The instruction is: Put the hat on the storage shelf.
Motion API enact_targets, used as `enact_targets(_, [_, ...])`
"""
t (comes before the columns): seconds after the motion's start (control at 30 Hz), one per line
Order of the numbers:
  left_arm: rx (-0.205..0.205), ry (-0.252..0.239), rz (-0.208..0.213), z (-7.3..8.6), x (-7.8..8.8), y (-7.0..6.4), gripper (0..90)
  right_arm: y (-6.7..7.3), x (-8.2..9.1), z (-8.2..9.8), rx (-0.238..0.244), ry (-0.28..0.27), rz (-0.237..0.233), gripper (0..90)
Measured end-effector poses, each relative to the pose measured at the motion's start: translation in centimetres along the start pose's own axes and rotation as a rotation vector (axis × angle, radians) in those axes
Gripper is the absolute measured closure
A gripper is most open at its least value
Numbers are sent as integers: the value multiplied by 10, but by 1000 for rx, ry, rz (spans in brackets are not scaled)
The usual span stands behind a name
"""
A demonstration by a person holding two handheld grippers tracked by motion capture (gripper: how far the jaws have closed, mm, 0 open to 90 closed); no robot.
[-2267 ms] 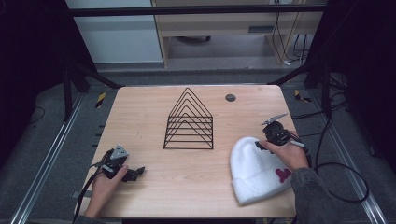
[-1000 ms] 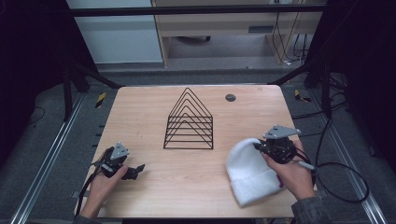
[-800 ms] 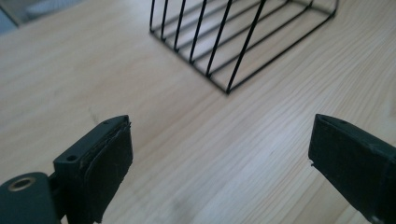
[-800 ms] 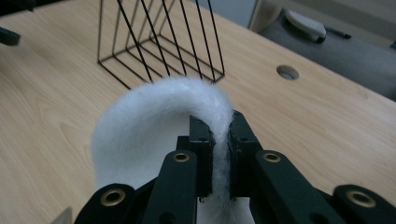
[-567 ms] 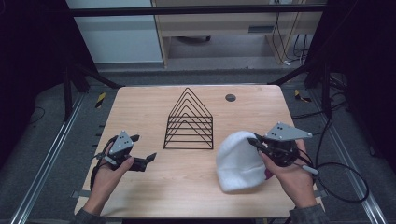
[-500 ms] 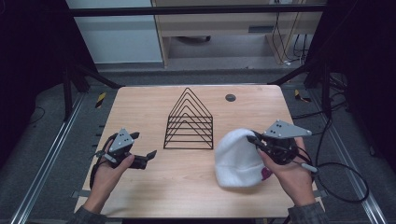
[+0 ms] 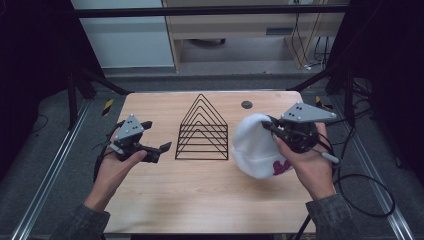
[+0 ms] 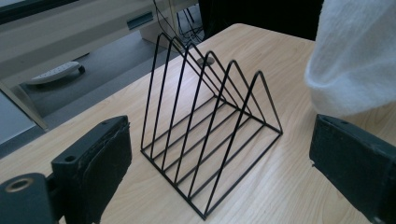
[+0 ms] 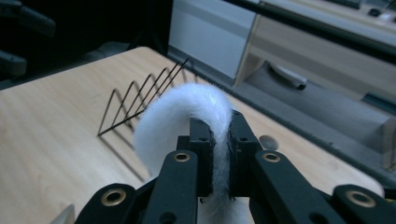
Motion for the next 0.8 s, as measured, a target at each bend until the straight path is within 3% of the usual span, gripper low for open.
enact_targets(0.27, [-23,21,32,-35,-9,-1,61,-18,2,-32,-11,-42,45,834])
enact_targets(0.43, [-37,40,49,-57,-18,1,64,-30,0,-53,-53,-87,75,834])
enact_targets(0.5, [-29,37,73,-68,-24,5,67,-34,-6,-63,-75,-107,85,834])
enact_targets(0.6, [-26,27,74,-73,-29,7,73,-35,-11,-70,-81,-117,93,834])
enact_targets(0.67, [-2,13,98,-79,-34,10,84,-37,-20,-81,-89,-124,95,834])
enact_targets(0.8, [6,-2,99,-85,-38,12,89,-38,-27,-90,-94,-128,93,835])
Point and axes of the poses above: each handheld gripper's, and its own axes: x roughly backward along the jaws, z roughly out of its underside, y roughly to its left, the point moved 1 cm from there along -x, roughly forward along the jaws, and after that the axes turned 7 degrees about z, right-handed, at the moved point
